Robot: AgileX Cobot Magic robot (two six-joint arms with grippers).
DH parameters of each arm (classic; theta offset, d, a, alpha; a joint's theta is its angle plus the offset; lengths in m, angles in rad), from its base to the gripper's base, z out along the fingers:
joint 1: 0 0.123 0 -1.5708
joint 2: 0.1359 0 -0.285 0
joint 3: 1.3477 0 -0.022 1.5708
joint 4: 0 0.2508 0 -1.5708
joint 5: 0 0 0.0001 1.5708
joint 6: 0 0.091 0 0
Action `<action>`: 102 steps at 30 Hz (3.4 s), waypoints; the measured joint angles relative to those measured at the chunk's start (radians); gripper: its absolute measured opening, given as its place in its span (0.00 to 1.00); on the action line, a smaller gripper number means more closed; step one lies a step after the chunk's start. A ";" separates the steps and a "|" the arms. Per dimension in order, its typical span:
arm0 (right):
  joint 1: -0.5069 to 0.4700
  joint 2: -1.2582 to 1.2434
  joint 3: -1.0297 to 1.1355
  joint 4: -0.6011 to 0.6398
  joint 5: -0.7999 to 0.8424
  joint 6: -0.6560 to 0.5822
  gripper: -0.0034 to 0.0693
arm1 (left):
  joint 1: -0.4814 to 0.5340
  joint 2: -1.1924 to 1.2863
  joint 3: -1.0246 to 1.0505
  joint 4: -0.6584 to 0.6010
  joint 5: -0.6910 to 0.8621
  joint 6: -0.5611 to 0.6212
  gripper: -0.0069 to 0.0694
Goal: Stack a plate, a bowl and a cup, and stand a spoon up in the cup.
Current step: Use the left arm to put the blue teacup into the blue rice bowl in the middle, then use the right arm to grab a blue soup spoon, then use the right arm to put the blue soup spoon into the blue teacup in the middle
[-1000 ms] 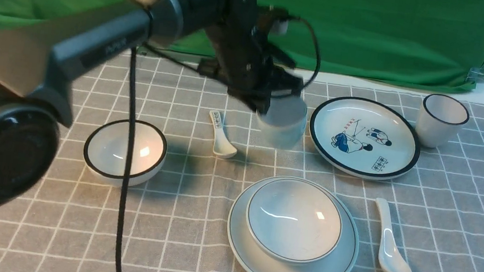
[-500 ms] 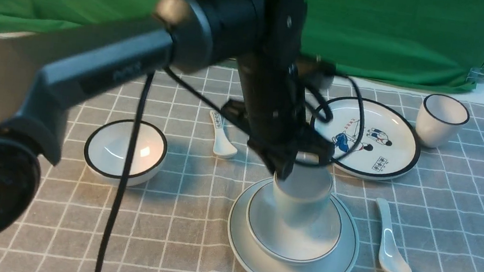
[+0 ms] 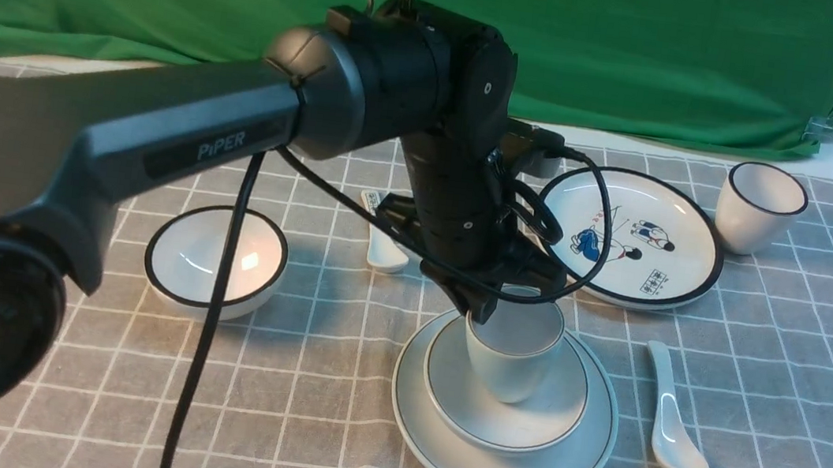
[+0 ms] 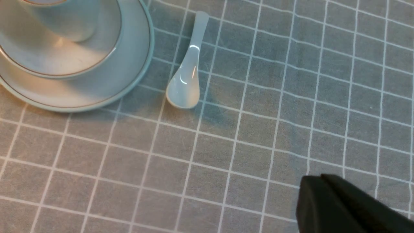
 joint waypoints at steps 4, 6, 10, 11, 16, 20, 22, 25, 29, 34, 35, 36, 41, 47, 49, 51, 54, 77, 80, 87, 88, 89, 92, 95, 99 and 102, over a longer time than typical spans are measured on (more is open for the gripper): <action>0.000 0.000 0.000 0.000 -0.005 0.000 0.08 | 0.000 0.000 0.000 0.000 0.009 0.001 0.29; 0.000 0.000 0.000 0.000 -0.005 0.000 0.08 | 0.000 -0.001 0.000 0.000 0.010 0.001 0.42; 0.000 0.007 -0.001 0.000 -0.007 0.013 0.08 | 0.000 -0.015 0.000 0.000 0.028 0.001 0.57; 0.000 0.015 -0.004 0.000 -0.006 0.016 0.08 | 0.000 -0.023 -0.001 0.000 0.038 0.001 0.60; -0.021 0.133 -0.063 0.012 -0.002 0.008 0.07 | 0.000 -0.098 -0.027 0.002 0.084 0.002 0.60; -0.163 0.261 -0.147 0.172 -0.003 -0.163 0.07 | 0.000 -0.198 -0.029 0.037 0.137 0.007 0.39; -0.259 0.307 -0.176 0.292 -0.014 -0.285 0.07 | 0.000 -0.249 -0.024 0.070 0.146 0.007 0.25; -0.470 0.429 -0.222 0.511 -0.020 -0.488 0.07 | 0.000 -0.379 0.038 0.130 0.143 -0.018 0.12; -0.624 0.611 -0.264 0.616 -0.031 -0.584 0.08 | 0.000 -0.564 0.227 0.140 0.068 -0.061 0.10; -0.627 0.797 -0.295 0.635 -0.154 -0.595 0.24 | 0.000 -0.758 0.498 0.149 -0.067 -0.135 0.10; -0.620 0.843 -0.307 0.635 -0.186 -0.595 0.30 | 0.000 -0.806 0.565 0.161 -0.096 -0.157 0.10; -0.616 0.858 -0.312 0.635 -0.192 -0.595 0.33 | 0.000 -0.820 0.575 0.163 -0.104 -0.164 0.10; -0.544 1.032 -0.404 0.554 -0.292 -0.586 0.57 | 0.000 -0.971 0.804 0.246 -0.150 -0.276 0.10; -0.498 1.172 -0.503 0.506 -0.327 -0.560 0.61 | 0.000 -1.062 0.893 0.326 -0.143 -0.365 0.10; -0.495 1.203 -0.520 0.504 -0.327 -0.552 0.61 | 0.000 -1.078 0.896 0.340 -0.129 -0.372 0.10; -0.493 1.234 -0.530 0.502 -0.328 -0.540 0.61 | 0.000 -1.093 0.898 0.357 -0.110 -0.380 0.10; -0.492 1.257 -0.530 0.498 -0.326 -0.536 0.59 | 0.000 -1.101 0.898 0.376 -0.097 -0.394 0.10; -0.248 0.600 -0.078 0.691 -1.136 -0.696 0.31 | 0.000 -1.102 0.898 0.390 -0.203 -0.402 0.10; -0.158 0.604 0.015 0.692 -1.375 -0.700 0.31 | 0.000 -1.102 0.898 0.390 -0.214 -0.402 0.10; -0.071 0.701 0.094 0.692 -1.645 -0.715 0.31 | 0.000 -1.102 0.898 0.391 -0.210 -0.402 0.10; -0.071 0.717 0.095 0.693 -1.658 -0.715 0.31 | 0.000 -1.102 0.898 0.391 -0.208 -0.402 0.10; -0.071 0.728 0.097 0.694 -1.664 -0.715 0.31 | 0.000 -1.102 0.898 0.391 -0.208 -0.402 0.10; -0.071 0.761 0.099 0.695 -1.662 -0.715 0.31 | 0.000 -1.102 0.898 0.391 -0.207 -0.402 0.10; -0.071 0.773 0.099 0.695 -1.639 -0.714 0.31 | 0.000 -1.102 0.898 0.391 -0.206 -0.402 0.10; -0.071 0.776 0.099 0.695 -1.616 -0.714 0.31 | 0.000 -1.102 0.898 0.393 -0.206 -0.402 0.10; -0.071 0.776 0.099 0.695 -1.592 -0.714 0.31 | 0.000 -1.102 0.898 0.395 -0.207 -0.402 0.10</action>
